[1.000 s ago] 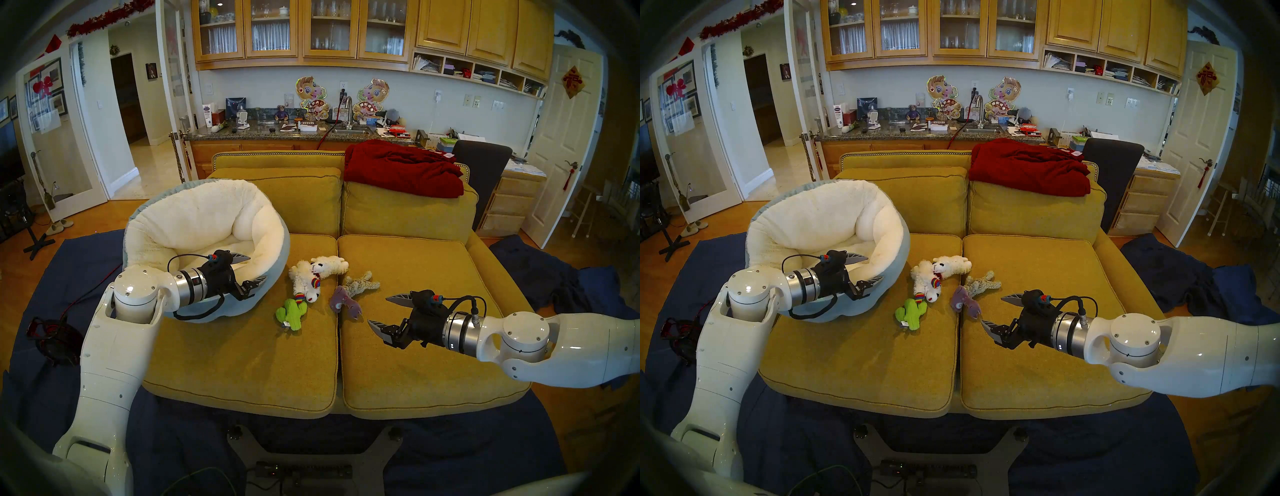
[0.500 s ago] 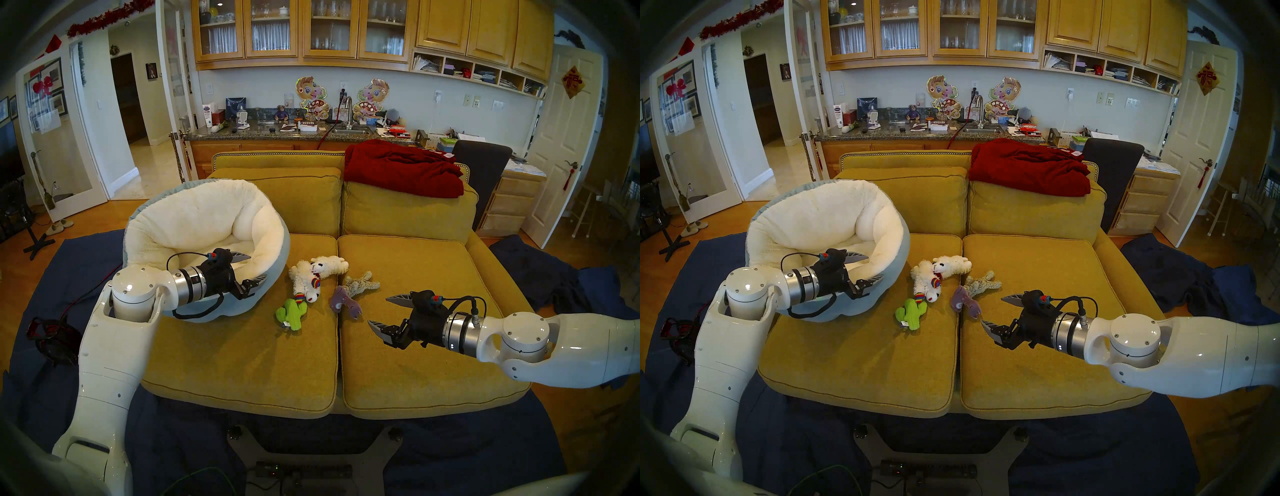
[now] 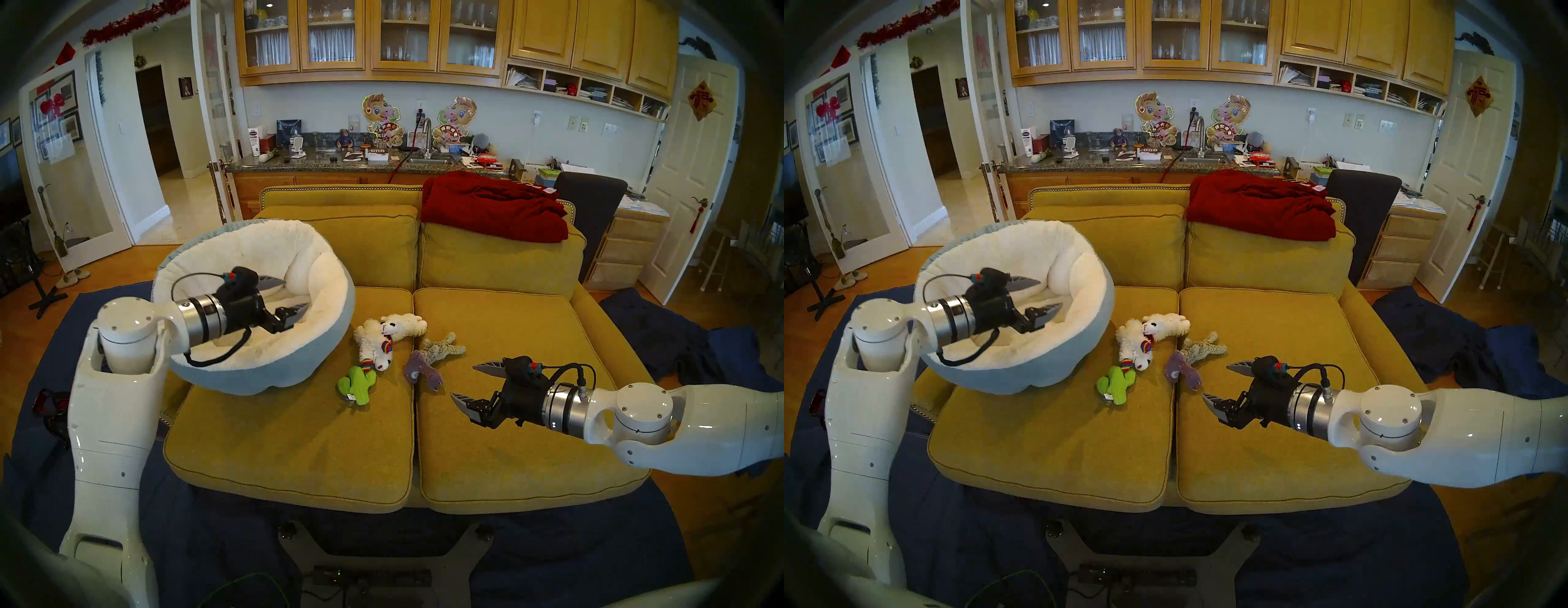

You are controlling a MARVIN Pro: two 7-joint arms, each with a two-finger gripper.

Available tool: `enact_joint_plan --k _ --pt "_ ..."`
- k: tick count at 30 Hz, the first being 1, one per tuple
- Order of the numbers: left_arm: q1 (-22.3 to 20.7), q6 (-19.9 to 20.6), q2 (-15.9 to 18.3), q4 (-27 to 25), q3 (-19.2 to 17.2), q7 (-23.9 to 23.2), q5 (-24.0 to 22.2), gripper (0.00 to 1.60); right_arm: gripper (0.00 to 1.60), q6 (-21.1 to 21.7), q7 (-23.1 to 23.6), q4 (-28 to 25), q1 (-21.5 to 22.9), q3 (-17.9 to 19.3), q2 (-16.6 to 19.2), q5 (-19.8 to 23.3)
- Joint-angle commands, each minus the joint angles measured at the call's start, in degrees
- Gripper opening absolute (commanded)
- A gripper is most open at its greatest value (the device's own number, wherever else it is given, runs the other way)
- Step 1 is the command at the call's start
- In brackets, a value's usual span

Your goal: Put toys into dog bed

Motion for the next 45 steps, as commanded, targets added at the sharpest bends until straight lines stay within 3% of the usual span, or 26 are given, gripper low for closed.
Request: enact_joint_plan --k 1,9,19,30,39,45 --pt "-1.84 5.61 0.06 -5.10 -2.66 -0.57 -2.25 1.60 1.60 -0.36 -0.05 -0.15 1.18 1.14 -0.10 0.06" --pt "-1.34 7.63 0.49 -5.21 -2.13 -1.35 -1.58 1.60 1.60 -0.37 -0.02 -0.16 1.20 1.16 -0.09 0.08" --pt "-0.49 5.80 2.39 -4.55 -1.91 -4.67 -1.86 1.60 1.60 -0.37 -0.02 -0.16 1.20 1.16 -0.09 0.08" --pt "-0.65 5.47 2.21 -4.36 -2.10 -5.38 -1.55 1.60 1.60 -0.19 -0.04 -0.15 1.32 1.18 0.01 -0.31" --pt "-0.68 5.44 2.13 -4.33 -2.15 -5.58 -1.40 1.60 1.60 3.47 4.29 0.10 3.72 2.36 1.01 -0.56" --pt "-0.68 5.43 2.12 -4.31 -2.17 -5.70 -1.33 1.60 1.60 7.62 5.12 2.11 4.93 3.79 -2.84 1.09"
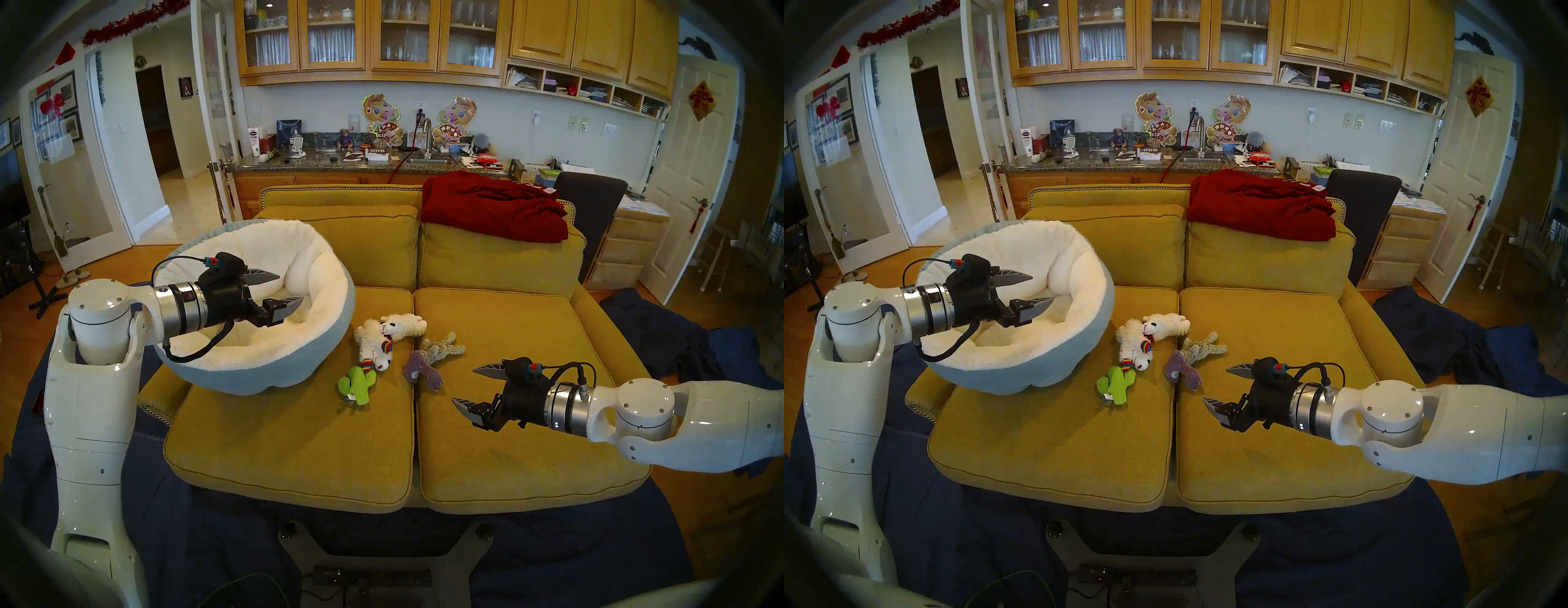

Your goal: Put toys into dog bed

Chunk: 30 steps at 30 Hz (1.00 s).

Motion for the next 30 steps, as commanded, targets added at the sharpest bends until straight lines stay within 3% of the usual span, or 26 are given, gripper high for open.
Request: enact_joint_plan --k 1,15,17,18,21,30 --pt "-1.47 -0.32 0.11 -0.85 -0.55 0.24 -0.29 1.60 1.60 3.16 0.90 2.27 3.38 3.12 -4.39 1.76" --pt "-1.42 -0.34 0.16 -0.83 -0.53 0.19 -0.26 1.60 1.60 11.90 -1.10 6.81 2.01 7.03 -13.78 5.50" --pt "-1.42 -0.34 0.17 -0.83 -0.52 0.23 -0.27 1.60 1.60 13.59 -1.80 8.76 1.73 7.03 -16.65 6.72" --pt "-1.42 -0.34 0.17 -0.84 -0.52 0.24 -0.28 1.60 1.60 14.18 -1.87 7.77 1.19 7.73 -15.32 6.47" --pt "-1.41 -0.35 0.18 -0.84 -0.51 0.27 -0.30 1.60 1.60 16.01 -3.01 9.75 0.65 7.74 -18.54 7.02" --pt "-1.42 -0.37 0.18 -0.85 -0.51 0.34 -0.34 1.60 1.60 18.58 -6.07 13.35 -2.47 9.43 -23.31 8.13"
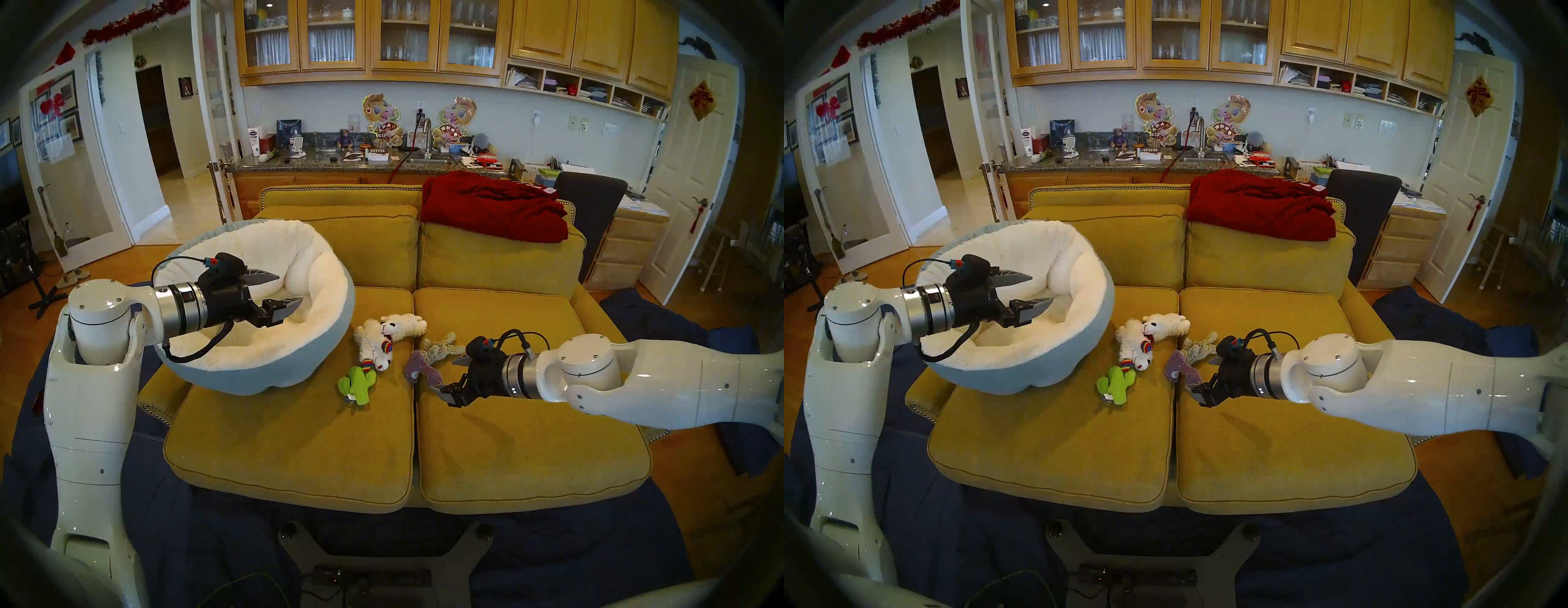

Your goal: Put toys into dog bed

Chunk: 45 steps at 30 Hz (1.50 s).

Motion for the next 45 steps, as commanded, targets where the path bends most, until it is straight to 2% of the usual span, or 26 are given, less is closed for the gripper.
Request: enact_joint_plan --k 1,2,3,4,5,7,9,10,16,23,31,45 --pt "-1.47 -0.26 0.09 -0.93 -0.50 0.16 -0.38 1.60 1.60 1.10 -2.44 3.02 -1.51 2.73 -6.64 0.70" --pt "-1.47 -0.26 0.09 -0.93 -0.50 0.17 -0.39 1.60 1.60 1.28 -2.71 3.98 -1.69 2.68 -7.79 0.93" --pt "-1.47 -0.27 0.09 -0.93 -0.49 0.18 -0.40 1.60 1.60 1.63 -2.92 3.69 -2.20 3.18 -7.44 0.86" --pt "-1.48 -0.27 0.09 -0.93 -0.49 0.19 -0.41 1.60 1.60 1.77 -3.29 5.51 -2.08 2.65 -9.57 1.38" --pt "-1.48 -0.27 0.09 -0.93 -0.49 0.20 -0.41 1.60 1.60 1.95 -3.41 4.95 -2.91 3.52 -8.76 1.23" --pt "-1.48 -0.27 0.10 -0.94 -0.49 0.21 -0.43 1.60 1.60 1.59 -4.02 7.61 -2.97 2.71 -11.71 2.07" --pt "-1.48 -0.27 0.10 -0.94 -0.49 0.22 -0.43 1.60 1.60 1.38 -4.20 7.60 -3.67 3.23 -11.50 1.94" --pt "-1.48 -0.27 0.10 -0.94 -0.49 0.24 -0.45 1.60 1.60 0.85 -4.71 9.67 -3.94 2.74 -13.52 2.50" --pt "-1.48 -0.28 0.11 -0.94 -0.48 0.26 -0.47 1.60 1.60 -1.70 -7.18 11.25 -5.65 3.26 -14.94 2.76" --pt "-1.49 -0.28 0.11 -0.94 -0.48 0.28 -0.50 1.60 1.60 -2.99 -9.50 11.95 -6.18 3.44 -15.74 2.75" --pt "-1.49 -0.28 0.11 -0.95 -0.48 0.29 -0.52 1.60 1.60 -2.79 -16.03 12.56 -6.70 3.08 -17.09 2.20" --pt "-1.49 -0.29 0.12 -0.95 -0.47 0.31 -0.53 1.60 1.60 -0.31 -19.07 12.76 -5.57 2.59 -16.13 2.24"
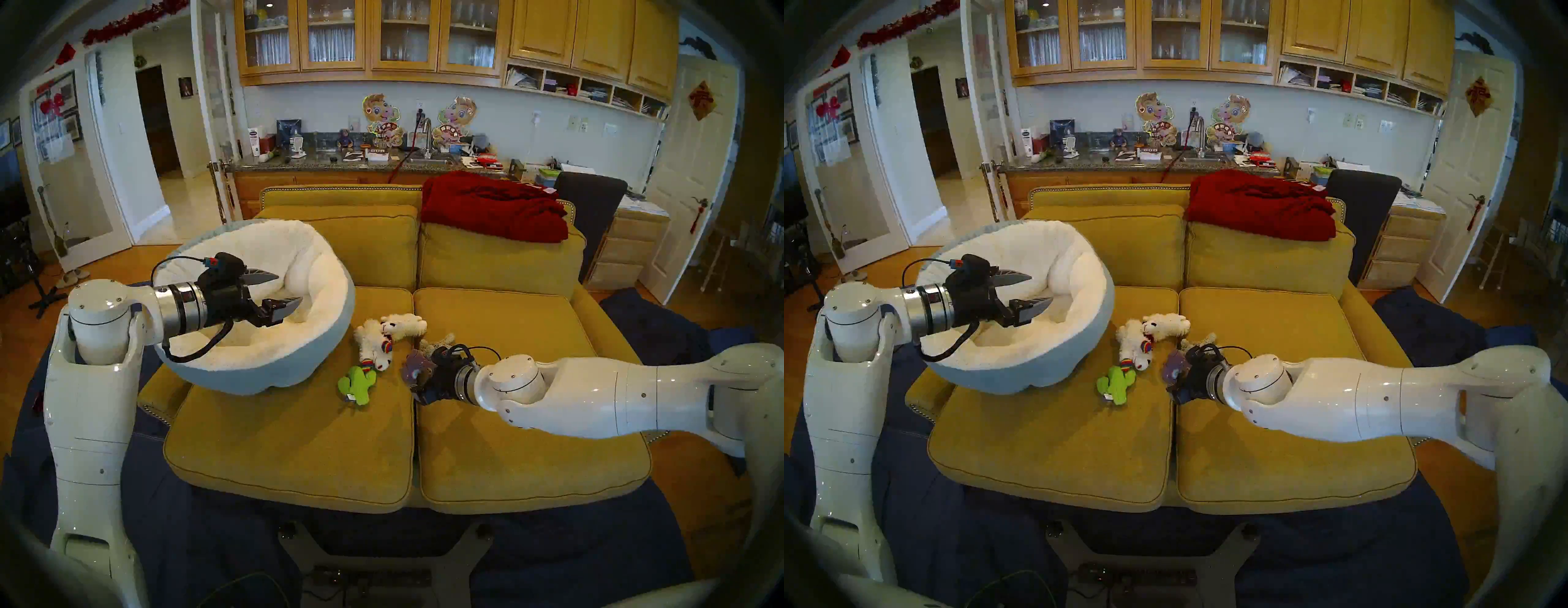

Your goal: Put toys into dog bed

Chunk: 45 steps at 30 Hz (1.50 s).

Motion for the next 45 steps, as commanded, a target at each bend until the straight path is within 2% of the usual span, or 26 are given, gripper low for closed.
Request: enact_joint_plan --k 1,10,17,29,33,45 --pt "-1.49 -0.24 0.08 -0.95 -0.48 0.03 -0.49 1.60 1.60 0.80 -1.29 -0.71 2.35 1.22 1.15 -0.27" --pt "-1.45 -0.24 0.11 -0.95 -0.46 0.05 -0.45 1.60 1.60 -0.40 2.61 -4.14 4.82 1.90 6.24 -1.49" --pt "-1.47 -0.24 0.10 -0.95 -0.47 0.05 -0.48 1.60 1.60 -0.84 4.83 -4.44 5.29 1.91 7.43 -2.20" --pt "-1.49 -0.24 0.09 -0.95 -0.47 0.05 -0.51 1.60 1.60 2.61 5.63 -0.87 5.47 1.20 4.69 -2.31" --pt "-1.49 -0.24 0.10 -0.95 -0.47 0.05 -0.51 1.60 1.60 3.63 8.07 0.51 5.44 1.52 4.00 -1.13" --pt "-1.48 -0.24 0.10 -0.95 -0.47 0.06 -0.52 1.60 1.60 5.35 11.32 3.74 5.24 1.69 1.47 0.32"
